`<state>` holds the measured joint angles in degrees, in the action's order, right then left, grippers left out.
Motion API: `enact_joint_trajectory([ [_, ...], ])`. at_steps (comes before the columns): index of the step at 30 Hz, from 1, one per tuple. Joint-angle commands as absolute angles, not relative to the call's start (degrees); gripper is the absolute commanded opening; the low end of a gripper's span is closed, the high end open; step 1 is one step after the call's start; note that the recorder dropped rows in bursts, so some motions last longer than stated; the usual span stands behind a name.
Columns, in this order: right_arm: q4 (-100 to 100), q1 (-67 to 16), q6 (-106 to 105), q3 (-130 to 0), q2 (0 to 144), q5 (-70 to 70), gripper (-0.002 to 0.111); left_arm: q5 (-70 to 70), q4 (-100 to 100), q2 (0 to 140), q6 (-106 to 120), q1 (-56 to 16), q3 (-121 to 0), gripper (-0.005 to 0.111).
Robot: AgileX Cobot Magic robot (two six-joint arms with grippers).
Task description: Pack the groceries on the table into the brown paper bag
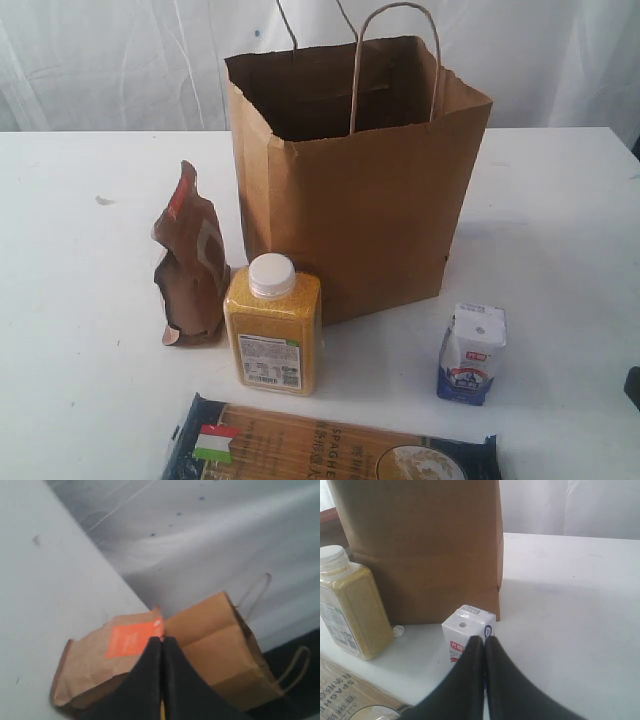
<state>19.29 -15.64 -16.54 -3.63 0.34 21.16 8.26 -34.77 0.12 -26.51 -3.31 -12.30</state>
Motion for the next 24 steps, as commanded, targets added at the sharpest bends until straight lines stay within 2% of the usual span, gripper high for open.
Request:
enact_joint_trajectory([
  [1,19.5,-15.4,-16.3,-3.3,0.0,20.9,0.0,16.6,-34.6,0.0,-5.3,-3.7,-25.6,0.0],
  [6,19.5,-15.4,-16.3,-3.3,0.0,20.9,0.0,32.1,-34.6,1.9,12.2,-3.7,-37.2,0.0],
  [14,19.5,-15.4,-16.3,-3.3,0.0,20.9,0.0,56.3,-34.5,13.5,17.2,-3.7,-47.9,0.0],
  [24,19.5,-15.4,-16.3,-3.3,0.0,20.9,0.0,61.1,-37.1,30.9,29.3,-5.4,-50.0,0.0],
])
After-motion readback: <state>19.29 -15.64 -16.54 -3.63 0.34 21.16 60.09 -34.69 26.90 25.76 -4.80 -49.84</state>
